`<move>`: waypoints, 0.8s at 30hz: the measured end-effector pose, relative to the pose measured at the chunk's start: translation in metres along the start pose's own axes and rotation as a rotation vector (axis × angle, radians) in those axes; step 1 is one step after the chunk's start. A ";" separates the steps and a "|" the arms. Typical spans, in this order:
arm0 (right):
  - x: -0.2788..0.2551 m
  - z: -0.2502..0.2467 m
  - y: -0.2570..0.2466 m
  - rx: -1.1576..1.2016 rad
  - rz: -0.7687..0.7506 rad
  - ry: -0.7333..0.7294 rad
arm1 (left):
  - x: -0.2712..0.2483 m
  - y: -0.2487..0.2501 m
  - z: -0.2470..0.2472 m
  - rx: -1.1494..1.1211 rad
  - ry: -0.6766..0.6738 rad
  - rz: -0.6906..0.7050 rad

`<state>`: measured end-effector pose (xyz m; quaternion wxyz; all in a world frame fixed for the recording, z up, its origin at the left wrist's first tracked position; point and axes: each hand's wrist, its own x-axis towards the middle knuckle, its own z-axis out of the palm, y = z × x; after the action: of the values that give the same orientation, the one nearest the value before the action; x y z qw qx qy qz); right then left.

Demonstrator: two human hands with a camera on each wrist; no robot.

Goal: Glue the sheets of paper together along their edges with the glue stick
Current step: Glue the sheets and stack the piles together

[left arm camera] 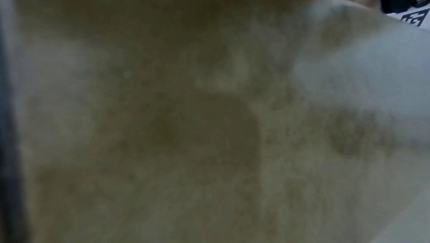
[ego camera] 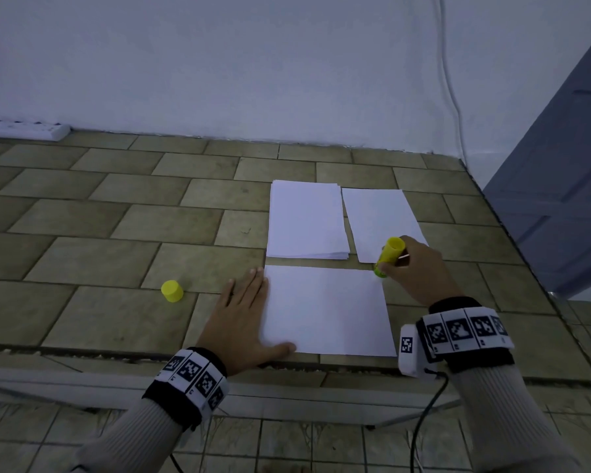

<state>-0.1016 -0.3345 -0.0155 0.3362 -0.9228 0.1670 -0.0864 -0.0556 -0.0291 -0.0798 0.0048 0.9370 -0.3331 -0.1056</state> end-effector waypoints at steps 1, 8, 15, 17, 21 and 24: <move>0.000 0.001 0.000 0.014 0.001 0.021 | 0.000 0.000 0.000 -0.001 -0.001 -0.002; -0.018 0.024 -0.042 0.178 -0.163 0.044 | 0.001 -0.001 0.002 -0.008 0.003 -0.001; -0.034 0.076 -0.093 0.212 -0.337 -0.287 | 0.003 -0.002 0.004 -0.024 0.042 0.000; -0.034 0.086 -0.100 0.206 -0.378 -0.302 | 0.004 -0.003 0.006 -0.039 0.073 0.016; -0.032 0.100 -0.106 0.147 -0.404 -0.310 | 0.004 -0.002 0.005 -0.040 0.118 0.055; -0.031 0.100 -0.105 0.131 -0.395 -0.313 | 0.004 -0.002 0.006 -0.057 0.129 0.052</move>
<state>-0.0767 -0.1888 -0.0250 0.3935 -0.9160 -0.0763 -0.0172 -0.0528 -0.0293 -0.0865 0.0554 0.9323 -0.3532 -0.0541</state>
